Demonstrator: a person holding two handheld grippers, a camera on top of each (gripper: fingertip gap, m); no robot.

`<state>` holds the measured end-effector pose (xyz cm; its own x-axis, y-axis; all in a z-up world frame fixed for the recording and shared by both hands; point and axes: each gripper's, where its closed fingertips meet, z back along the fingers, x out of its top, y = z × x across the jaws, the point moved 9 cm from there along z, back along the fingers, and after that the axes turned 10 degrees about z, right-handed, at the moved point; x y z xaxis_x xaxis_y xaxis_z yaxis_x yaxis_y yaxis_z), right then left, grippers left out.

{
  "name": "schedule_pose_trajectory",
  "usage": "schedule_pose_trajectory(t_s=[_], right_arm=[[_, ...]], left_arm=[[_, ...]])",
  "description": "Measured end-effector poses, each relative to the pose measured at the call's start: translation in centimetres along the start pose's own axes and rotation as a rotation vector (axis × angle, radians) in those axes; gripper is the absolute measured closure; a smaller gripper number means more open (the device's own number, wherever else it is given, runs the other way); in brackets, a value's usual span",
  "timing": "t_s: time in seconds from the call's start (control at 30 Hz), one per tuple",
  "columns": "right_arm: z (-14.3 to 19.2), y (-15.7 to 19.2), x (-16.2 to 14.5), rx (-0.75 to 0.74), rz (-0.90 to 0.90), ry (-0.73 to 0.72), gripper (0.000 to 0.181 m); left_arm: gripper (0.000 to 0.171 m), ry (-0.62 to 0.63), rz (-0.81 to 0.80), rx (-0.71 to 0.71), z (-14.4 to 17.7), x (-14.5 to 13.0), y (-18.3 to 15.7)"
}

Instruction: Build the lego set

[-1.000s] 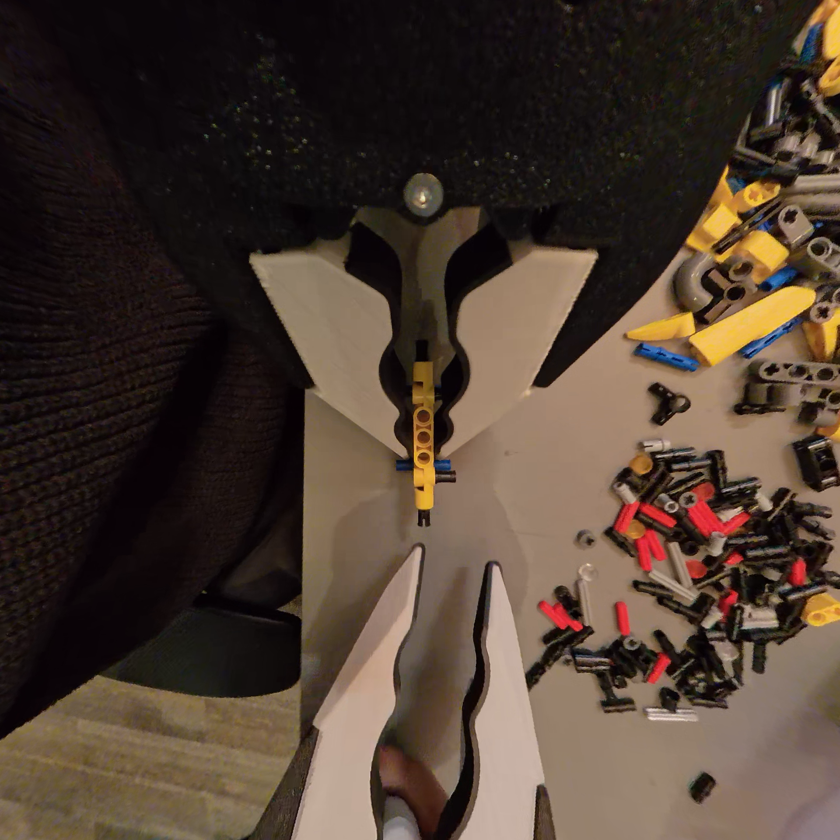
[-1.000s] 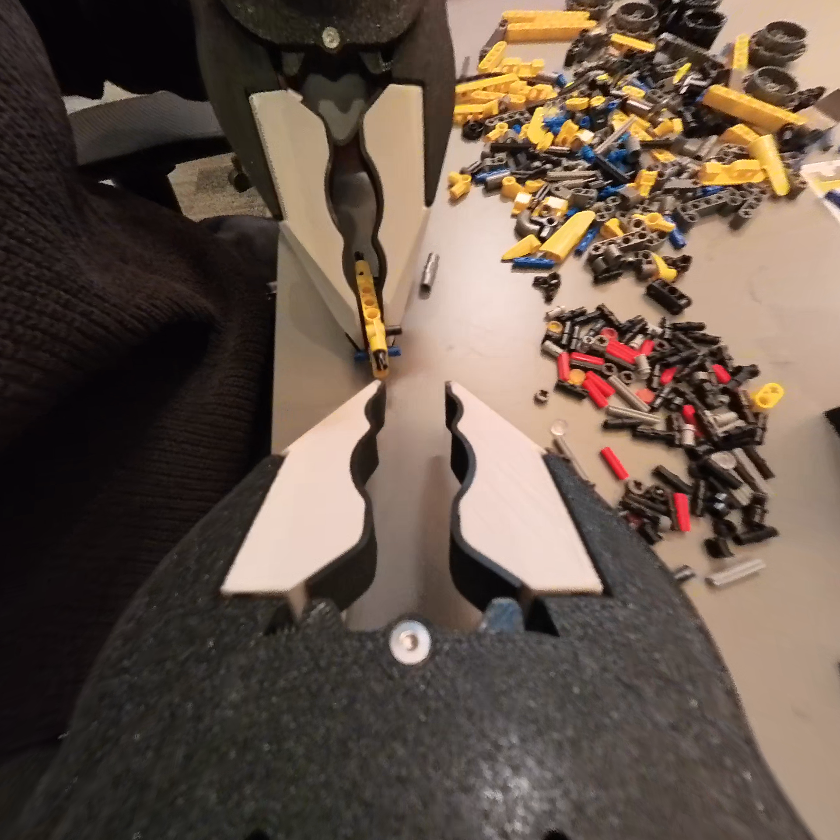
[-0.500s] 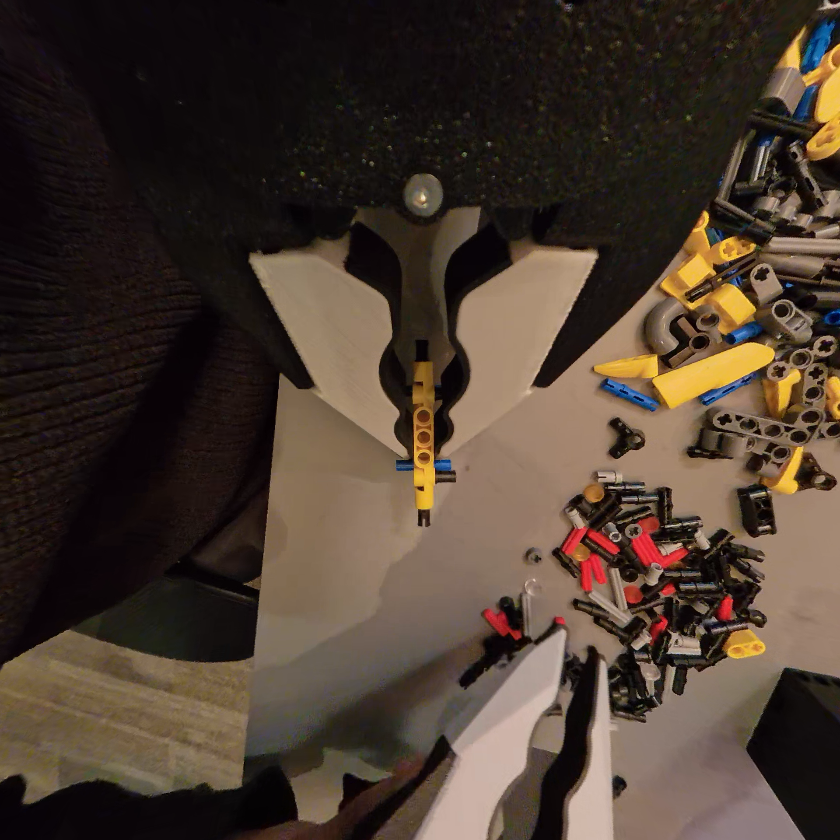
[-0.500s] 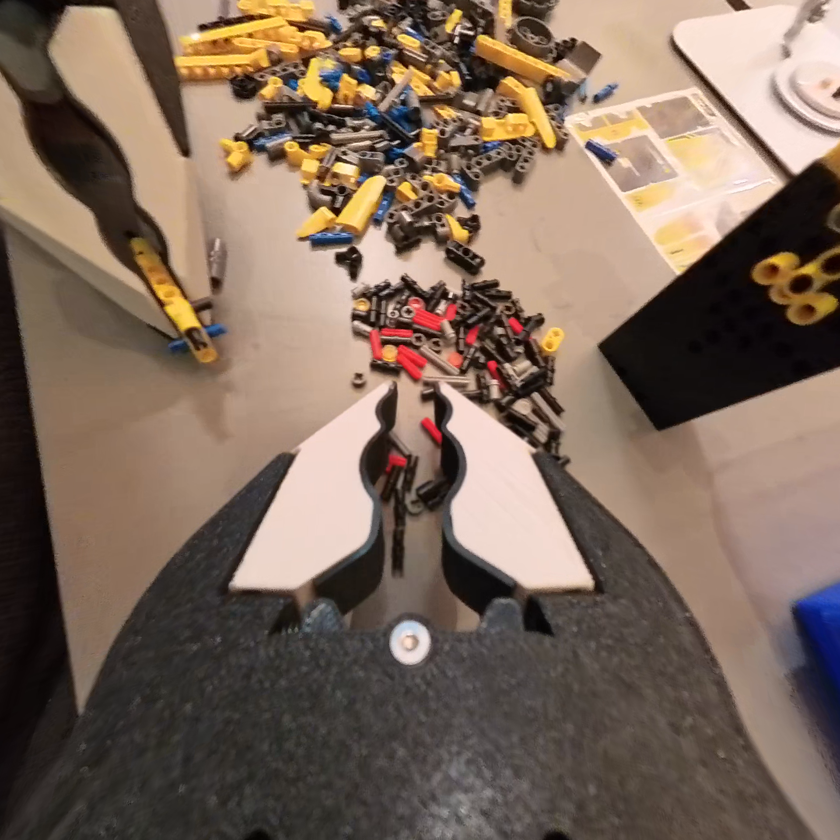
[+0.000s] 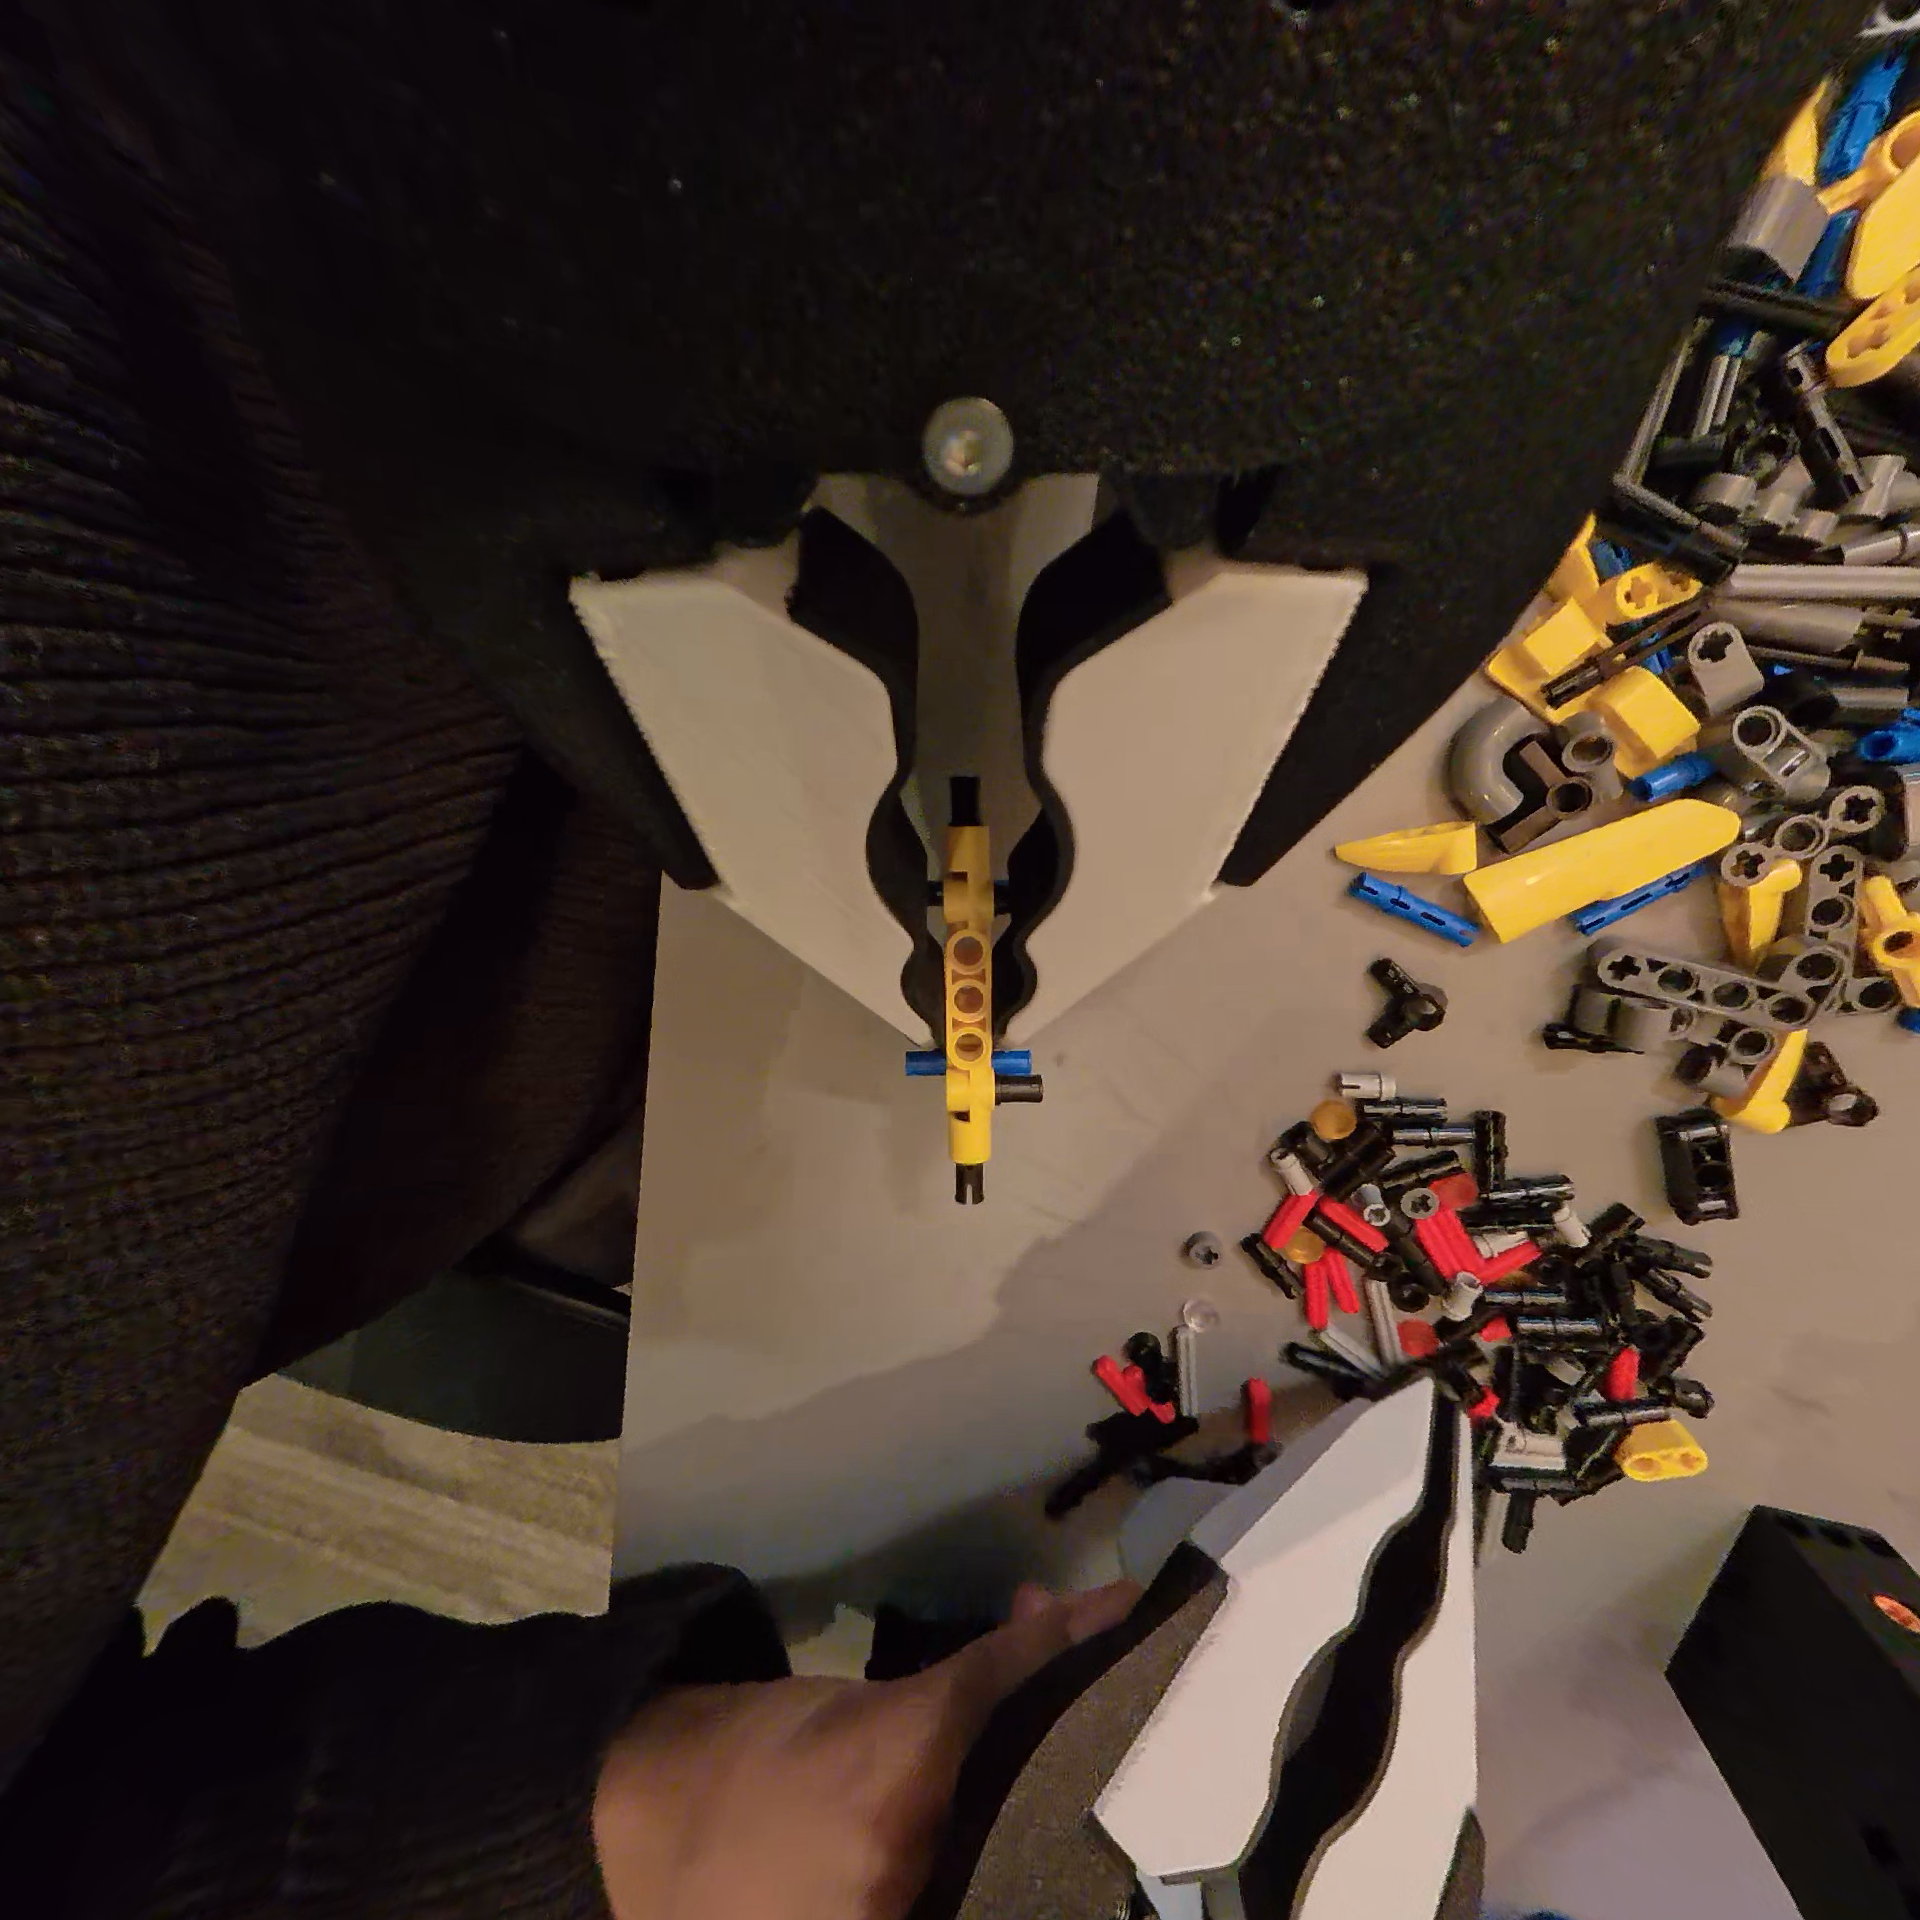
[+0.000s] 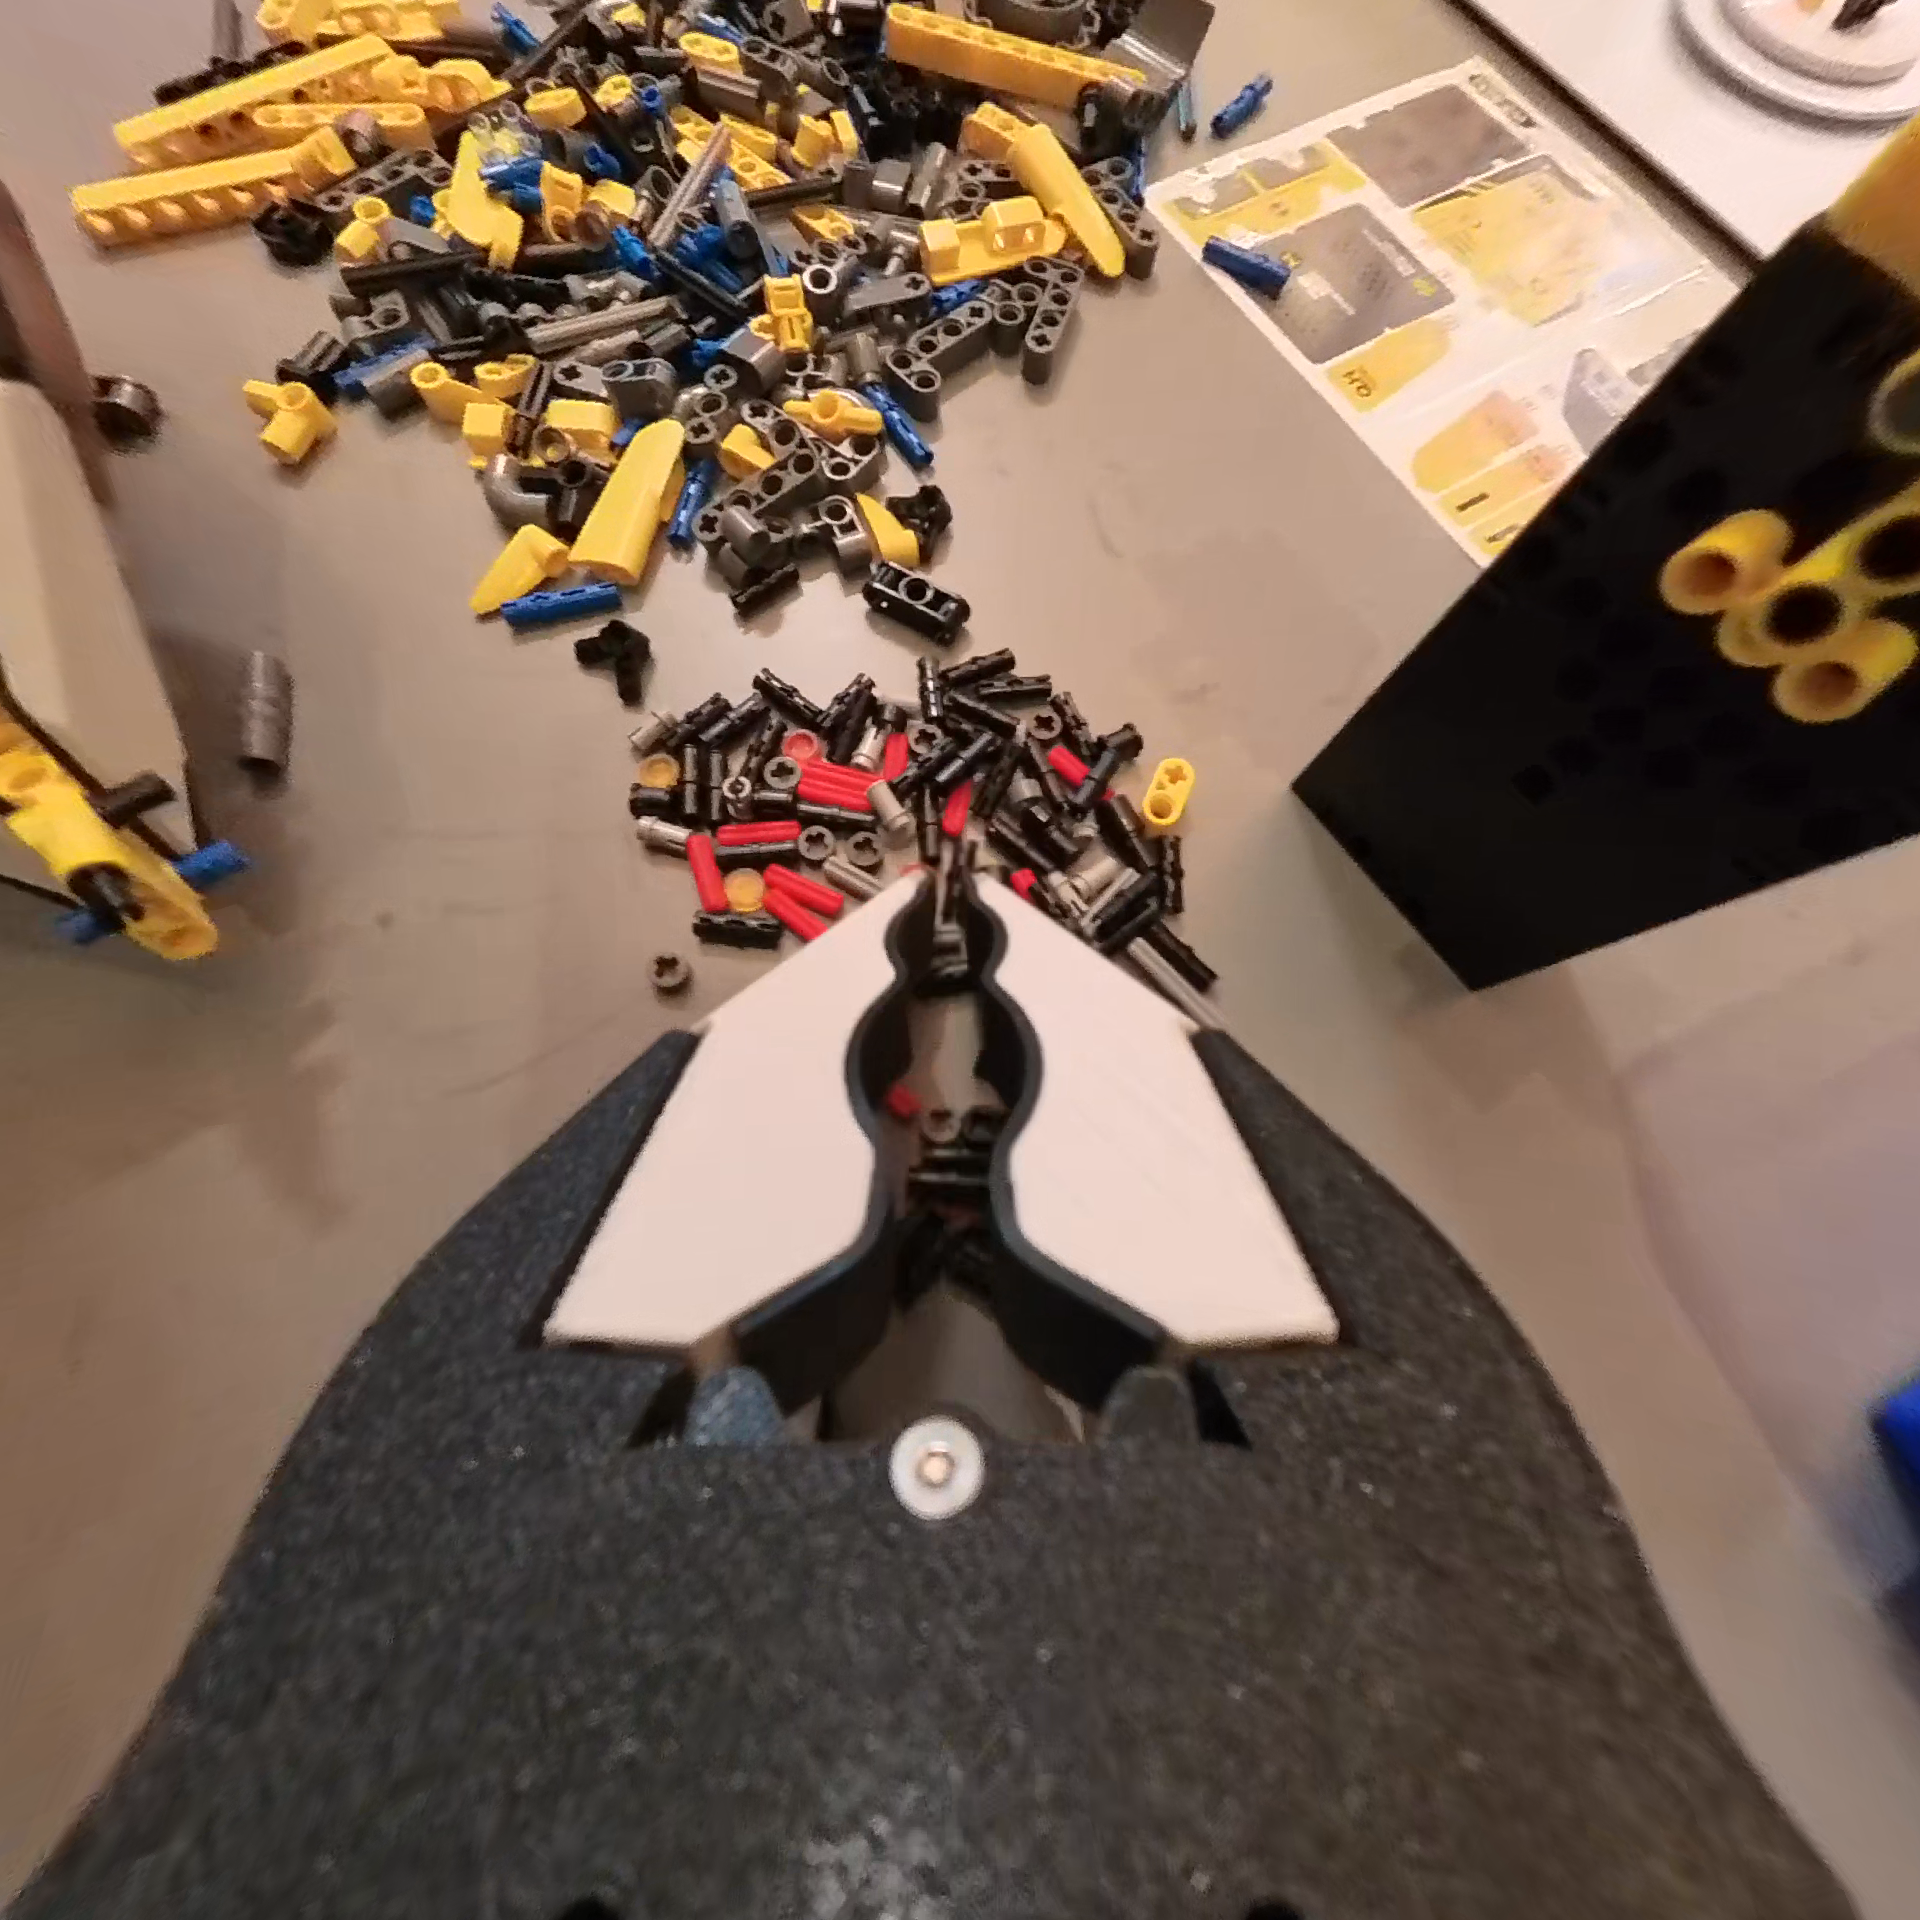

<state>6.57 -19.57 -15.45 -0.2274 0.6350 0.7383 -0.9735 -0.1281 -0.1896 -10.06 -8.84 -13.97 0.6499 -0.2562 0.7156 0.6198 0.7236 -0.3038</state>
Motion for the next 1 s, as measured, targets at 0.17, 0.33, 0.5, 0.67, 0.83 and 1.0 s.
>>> schedule_pose_trajectory(t_s=[0.17, 0.33, 0.5, 0.67, 0.83, 1.0], right_arm=[[-0.3, -0.1, 0.0, 0.011, 0.004, 0.014, 0.177], [-0.7, -0.2, 0.2, 0.021, 0.019, 0.045, 0.176], [-0.6, -0.1, 0.3, 0.01, 0.063, 0.053, 0.177], [1.8, 0.8, 1.4, -0.012, 0.136, -0.064, 0.177], [3.0, 5.3, 1.0, 0.264, 0.206, -0.089, 0.177], [2.3, 9.1, 0.0, 0.416, 0.208, -0.048, 0.177]], left_arm=[[0.165, -0.013, -0.001, -0.015, 0.1, 0.1, 0.0], [0.165, -0.014, -0.008, -0.025, 0.1, 0.1, 0.0], [0.165, -0.02, 0.0, -0.022, 0.1, -0.1, 0.1], [0.165, -0.001, 0.012, -0.017, -0.1, -0.8, 0.2], [0.165, 0.036, -0.006, -0.016, -0.5, -1.3, -0.1], [0.165, 0.082, -0.007, -0.041, -0.9, -1.5, -0.2]])
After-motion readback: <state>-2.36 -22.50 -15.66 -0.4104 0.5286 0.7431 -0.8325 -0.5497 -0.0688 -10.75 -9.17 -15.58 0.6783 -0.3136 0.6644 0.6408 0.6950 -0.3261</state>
